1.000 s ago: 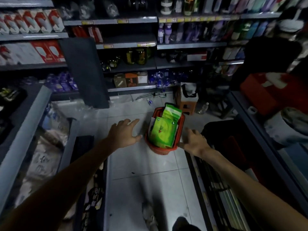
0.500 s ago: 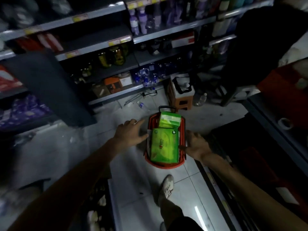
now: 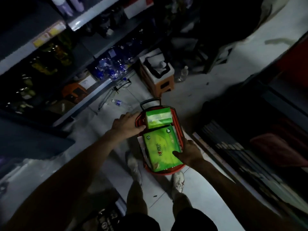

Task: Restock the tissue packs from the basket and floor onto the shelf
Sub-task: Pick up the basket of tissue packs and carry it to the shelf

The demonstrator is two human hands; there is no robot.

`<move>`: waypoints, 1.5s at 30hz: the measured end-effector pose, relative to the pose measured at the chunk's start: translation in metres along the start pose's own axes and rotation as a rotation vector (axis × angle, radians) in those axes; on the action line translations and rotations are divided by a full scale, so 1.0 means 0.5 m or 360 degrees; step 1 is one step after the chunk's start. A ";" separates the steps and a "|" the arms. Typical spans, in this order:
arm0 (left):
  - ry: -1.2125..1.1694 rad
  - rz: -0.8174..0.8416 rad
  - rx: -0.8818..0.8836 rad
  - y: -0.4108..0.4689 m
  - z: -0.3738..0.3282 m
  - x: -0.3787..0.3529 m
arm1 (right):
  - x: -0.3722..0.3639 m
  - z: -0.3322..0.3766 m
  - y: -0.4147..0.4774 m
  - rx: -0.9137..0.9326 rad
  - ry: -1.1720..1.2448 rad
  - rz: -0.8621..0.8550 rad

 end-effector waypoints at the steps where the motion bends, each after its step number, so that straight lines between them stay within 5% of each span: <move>1: 0.0017 0.0033 -0.0030 0.040 0.007 0.000 | -0.016 -0.003 0.014 -0.0062 0.0042 0.0004; 13: 0.0095 0.0488 -0.0313 0.488 0.078 -0.124 | -0.285 -0.026 0.161 -0.0778 0.0676 0.0056; 28: -0.0003 0.0528 -0.0146 0.800 0.086 -0.340 | -0.589 -0.145 0.230 -0.1793 0.1990 -0.0299; 32: -0.0340 0.0568 -0.0013 0.826 0.091 -0.397 | -0.640 -0.158 0.276 -0.1866 0.2539 -0.0392; 40: -0.0681 0.0522 0.0123 0.808 0.054 -0.409 | -0.746 -0.203 0.320 -0.1767 0.2938 -0.0511; 45: -0.0684 0.0731 0.0132 0.795 0.047 -0.412 | -0.740 -0.200 0.312 -0.1703 0.3149 -0.0436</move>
Point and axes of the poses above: each hand's wrist, its own y-axis towards the middle knuckle, its own x-axis out of the back of the hand, z = x × y, the point moved 7 cm from there along y, towards the middle knuckle, and after that the axes turned 7 degrees about -x, right-handed, at the moved point
